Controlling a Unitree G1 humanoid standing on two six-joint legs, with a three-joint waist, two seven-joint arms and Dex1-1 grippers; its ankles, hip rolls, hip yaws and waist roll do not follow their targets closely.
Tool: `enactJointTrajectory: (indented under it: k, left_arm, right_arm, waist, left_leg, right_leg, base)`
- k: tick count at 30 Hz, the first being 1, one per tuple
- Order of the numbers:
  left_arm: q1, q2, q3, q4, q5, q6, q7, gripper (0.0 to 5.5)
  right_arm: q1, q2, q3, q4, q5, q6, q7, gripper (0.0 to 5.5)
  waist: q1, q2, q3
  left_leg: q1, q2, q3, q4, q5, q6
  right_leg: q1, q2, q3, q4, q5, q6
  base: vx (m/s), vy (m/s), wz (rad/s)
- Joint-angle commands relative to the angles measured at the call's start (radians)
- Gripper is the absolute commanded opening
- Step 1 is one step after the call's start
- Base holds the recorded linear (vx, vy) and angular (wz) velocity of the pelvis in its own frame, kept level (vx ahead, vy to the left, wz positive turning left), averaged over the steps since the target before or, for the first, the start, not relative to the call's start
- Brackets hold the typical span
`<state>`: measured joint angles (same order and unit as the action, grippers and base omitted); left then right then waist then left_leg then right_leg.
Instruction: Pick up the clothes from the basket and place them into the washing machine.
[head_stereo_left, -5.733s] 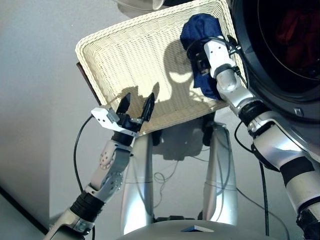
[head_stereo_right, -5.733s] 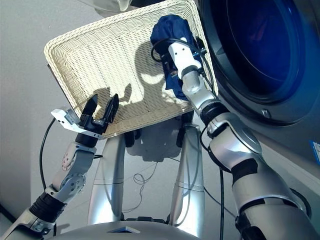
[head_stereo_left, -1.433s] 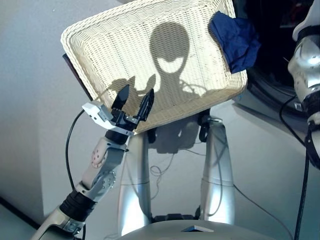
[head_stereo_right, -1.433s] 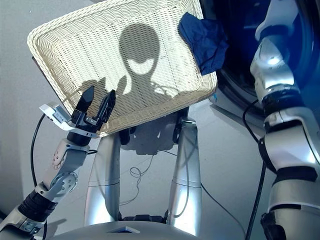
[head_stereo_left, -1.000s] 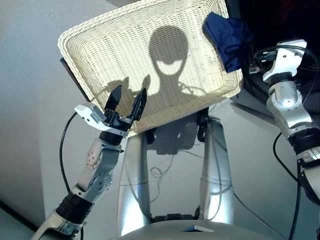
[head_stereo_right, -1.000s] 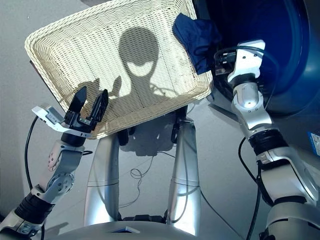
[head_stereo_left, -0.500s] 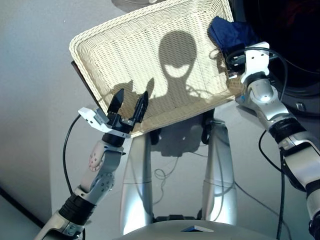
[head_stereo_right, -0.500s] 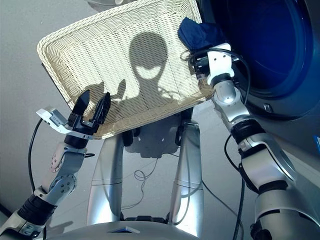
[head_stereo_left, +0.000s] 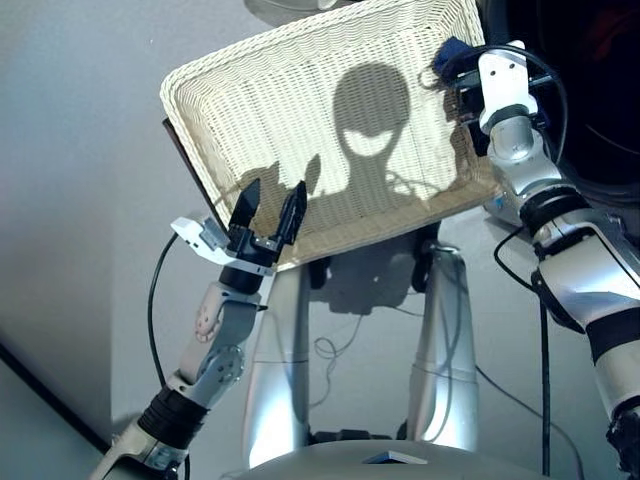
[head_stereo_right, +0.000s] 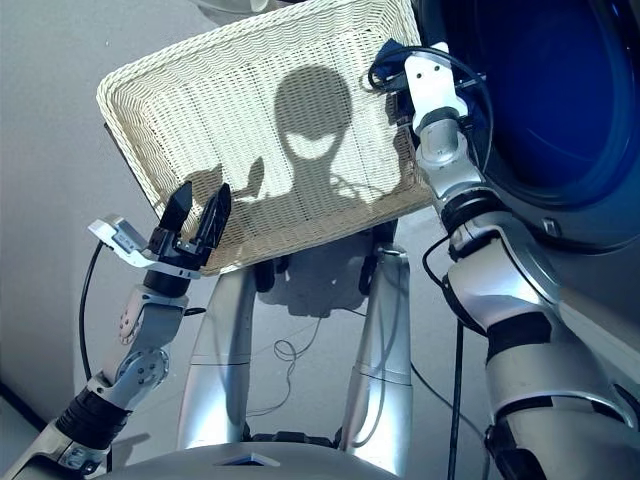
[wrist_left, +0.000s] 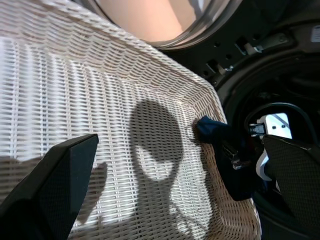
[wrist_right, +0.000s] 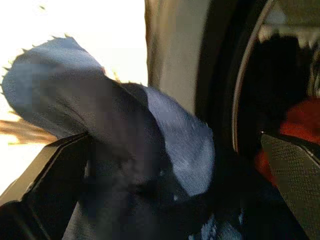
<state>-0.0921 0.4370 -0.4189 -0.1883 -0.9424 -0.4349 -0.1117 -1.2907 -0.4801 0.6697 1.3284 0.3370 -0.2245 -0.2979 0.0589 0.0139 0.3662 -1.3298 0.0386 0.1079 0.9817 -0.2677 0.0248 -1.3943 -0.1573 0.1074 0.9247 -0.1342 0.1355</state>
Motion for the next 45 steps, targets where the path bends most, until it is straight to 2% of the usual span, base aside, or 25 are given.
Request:
enactJointTrajectory:
  k: [1, 6, 12, 20, 24, 29, 33, 36, 43, 45]
  left_arm:
    - [0.013, -0.005, 0.016, -0.076, 0.04, -0.022, -0.019, 5.5]
    - [0.016, -0.008, 0.017, -0.083, 0.035, -0.02, -0.03, 5.5]
    - [0.011, -0.01, 0.019, -0.082, 0.039, -0.018, -0.027, 5.5]
    - [0.01, -0.006, 0.035, -0.084, 0.043, -0.031, -0.012, 5.5]
    - [0.004, 0.006, 0.05, -0.082, 0.054, -0.044, 0.008, 5.5]
    - [0.006, 0.006, 0.061, -0.075, 0.056, -0.059, 0.028, 5.5]
    - [0.024, 0.012, 0.073, -0.071, 0.04, -0.055, 0.013, 5.5]
    - [0.049, 0.021, 0.082, -0.074, 0.021, -0.055, -0.008, 5.5]
    - [0.074, 0.035, 0.086, -0.076, -0.002, -0.061, -0.021, 5.5]
    - [0.077, 0.035, 0.085, -0.079, -0.007, -0.061, -0.024, 5.5]
  right_arm:
    - [-0.057, -0.002, 0.002, 0.07, -0.014, 0.01, -0.039, 0.0]
    - [-0.088, -0.016, 0.005, 0.114, -0.014, 0.023, -0.037, 0.0]
    - [-0.088, -0.02, 0.001, 0.108, 0.0, 0.022, -0.035, 0.0]
    - [-0.039, -0.036, -0.042, -0.019, 0.058, -0.031, -0.072, 0.0]
    - [0.055, -0.055, -0.112, -0.206, 0.101, -0.086, -0.113, 0.0]
    - [0.24, -0.093, -0.283, -0.483, 0.212, -0.184, -0.143, 0.0]
    - [0.434, -0.118, -0.391, -0.696, 0.355, -0.259, -0.049, 0.0]
    - [0.546, -0.112, -0.462, -0.78, 0.442, -0.296, 0.004, 0.0]
    - [0.641, -0.096, -0.541, -0.885, 0.478, -0.34, 0.018, 0.0]
    - [0.654, -0.086, -0.551, -0.903, 0.536, -0.353, 0.059, 0.0]
  waist:
    - [0.0, 0.041, -0.034]
    - [0.01, 0.044, -0.033]
    - [0.008, 0.041, -0.032]
    - [-0.015, 0.029, -0.027]
    - [-0.041, 0.018, -0.021]
    - [-0.065, 0.013, -0.018]
    - [-0.081, 0.009, -0.021]
    - [-0.089, 0.007, -0.025]
    - [-0.094, 0.008, -0.034]
    - [-0.095, 0.007, -0.036]
  left_leg:
    - [-0.027, 0.02, 0.017, -0.058, 0.082, -0.009]
    - [-0.026, 0.019, 0.019, -0.061, 0.083, -0.009]
    - [-0.02, 0.02, 0.021, -0.066, 0.084, -0.01]
    - [-0.019, 0.02, 0.02, -0.066, 0.083, -0.011]
    - [-0.017, 0.02, 0.022, -0.067, 0.081, -0.01]
    - [-0.021, 0.023, 0.019, -0.061, 0.077, -0.008]
    - [-0.026, 0.026, 0.016, -0.053, 0.074, -0.005]
    - [-0.027, 0.028, 0.016, -0.051, 0.074, -0.005]
    - [-0.03, 0.033, 0.012, -0.045, 0.07, -0.004]
    - [-0.031, 0.032, 0.011, -0.043, 0.069, -0.004]
  right_leg:
    - [0.025, 0.015, -0.058, -0.041, 0.055, -0.091]
    - [0.023, 0.014, -0.056, -0.038, 0.055, -0.09]
    - [0.028, 0.013, -0.057, -0.043, 0.056, -0.091]
    - [0.033, 0.019, -0.055, -0.046, 0.055, -0.092]
    - [0.036, 0.024, -0.056, -0.051, 0.055, -0.091]
    - [0.03, 0.028, -0.055, -0.046, 0.051, -0.089]
    - [0.026, 0.029, -0.055, -0.041, 0.047, -0.089]
    - [0.027, 0.029, -0.055, -0.039, 0.044, -0.089]
    - [0.024, 0.034, -0.055, -0.034, 0.039, -0.089]
    - [0.024, 0.034, -0.056, -0.033, 0.038, -0.088]
  base:
    - [0.0, 0.0, 0.0]
    - [0.0, 0.0, 0.0]
    - [0.0, 0.0, 0.0]
    - [0.0, 0.0, 0.0]
    - [0.0, 0.0, 0.0]
    - [0.0, 0.0, 0.0]
    - [0.0, 0.0, 0.0]
    - [0.0, 0.0, 0.0]
    - [0.0, 0.0, 0.0]
    - [0.0, 0.0, 0.0]
